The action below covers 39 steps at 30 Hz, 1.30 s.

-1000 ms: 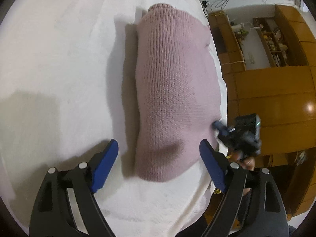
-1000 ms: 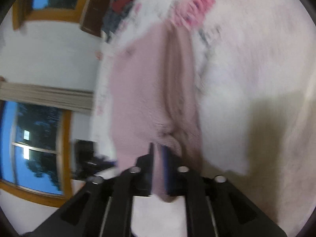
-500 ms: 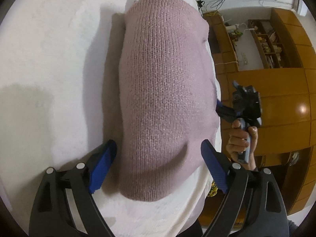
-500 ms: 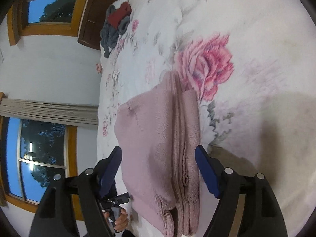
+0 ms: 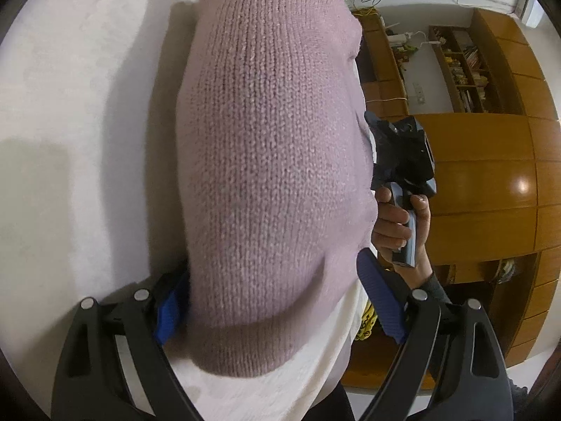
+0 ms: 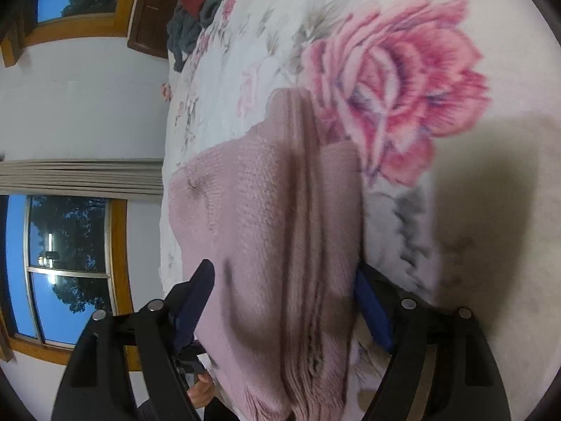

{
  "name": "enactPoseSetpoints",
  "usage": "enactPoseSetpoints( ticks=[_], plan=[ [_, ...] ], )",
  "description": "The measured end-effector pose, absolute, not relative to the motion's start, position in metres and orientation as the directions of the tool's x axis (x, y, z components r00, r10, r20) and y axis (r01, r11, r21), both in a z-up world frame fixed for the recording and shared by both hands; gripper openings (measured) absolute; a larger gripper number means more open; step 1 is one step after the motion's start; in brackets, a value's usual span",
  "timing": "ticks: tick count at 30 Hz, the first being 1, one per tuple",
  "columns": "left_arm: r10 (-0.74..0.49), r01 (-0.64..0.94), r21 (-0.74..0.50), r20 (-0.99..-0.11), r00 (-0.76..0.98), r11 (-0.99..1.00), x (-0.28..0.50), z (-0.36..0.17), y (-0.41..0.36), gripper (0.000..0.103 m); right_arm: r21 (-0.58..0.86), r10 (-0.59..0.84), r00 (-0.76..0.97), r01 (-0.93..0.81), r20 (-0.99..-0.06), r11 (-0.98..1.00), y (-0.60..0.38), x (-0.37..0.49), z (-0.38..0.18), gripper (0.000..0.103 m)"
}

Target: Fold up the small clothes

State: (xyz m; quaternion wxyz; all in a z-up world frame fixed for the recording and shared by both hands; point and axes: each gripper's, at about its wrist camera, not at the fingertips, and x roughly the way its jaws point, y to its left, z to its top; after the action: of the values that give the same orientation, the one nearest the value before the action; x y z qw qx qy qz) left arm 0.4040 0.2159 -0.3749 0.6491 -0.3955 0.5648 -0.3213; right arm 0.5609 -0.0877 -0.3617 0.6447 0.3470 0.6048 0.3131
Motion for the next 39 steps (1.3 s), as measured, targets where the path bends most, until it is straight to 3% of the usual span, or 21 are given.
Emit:
enactPoseSetpoints(
  ticks=[9, 11, 14, 22, 39],
  plan=[
    [-0.863, -0.042, -0.875, -0.483, 0.146, 0.483, 0.414, -0.378, 0.2, 0.085, 0.835, 0.832, 0.087, 0.0, -0.548, 0.55, -0.078, 0.565, -0.365, 0.074],
    [-0.844, -0.055, -0.855, -0.518, 0.138, 0.516, 0.416, -0.38, 0.199, 0.072, 0.82, 0.817, 0.091, -0.017, -0.569, 0.573, -0.071, 0.565, -0.363, 0.061],
    [-0.824, -0.074, -0.834, -0.552, 0.132, 0.547, 0.415, -0.381, 0.198, 0.055, 0.82, 0.816, 0.111, -0.02, -0.567, 0.572, -0.073, 0.563, -0.363, 0.051],
    [-0.777, -0.038, -0.79, -0.61, 0.157, 0.613, 0.412, -0.363, 0.195, 0.035, 0.815, 0.811, 0.16, -0.056, -0.563, 0.577, -0.071, 0.552, -0.347, 0.045],
    [-0.748, 0.039, -0.761, -0.624, 0.226, 0.647, 0.373, -0.29, 0.245, 0.03, 0.862, 0.866, 0.162, -0.115, -0.473, 0.493, -0.027, 0.519, -0.288, 0.044]
  ],
)
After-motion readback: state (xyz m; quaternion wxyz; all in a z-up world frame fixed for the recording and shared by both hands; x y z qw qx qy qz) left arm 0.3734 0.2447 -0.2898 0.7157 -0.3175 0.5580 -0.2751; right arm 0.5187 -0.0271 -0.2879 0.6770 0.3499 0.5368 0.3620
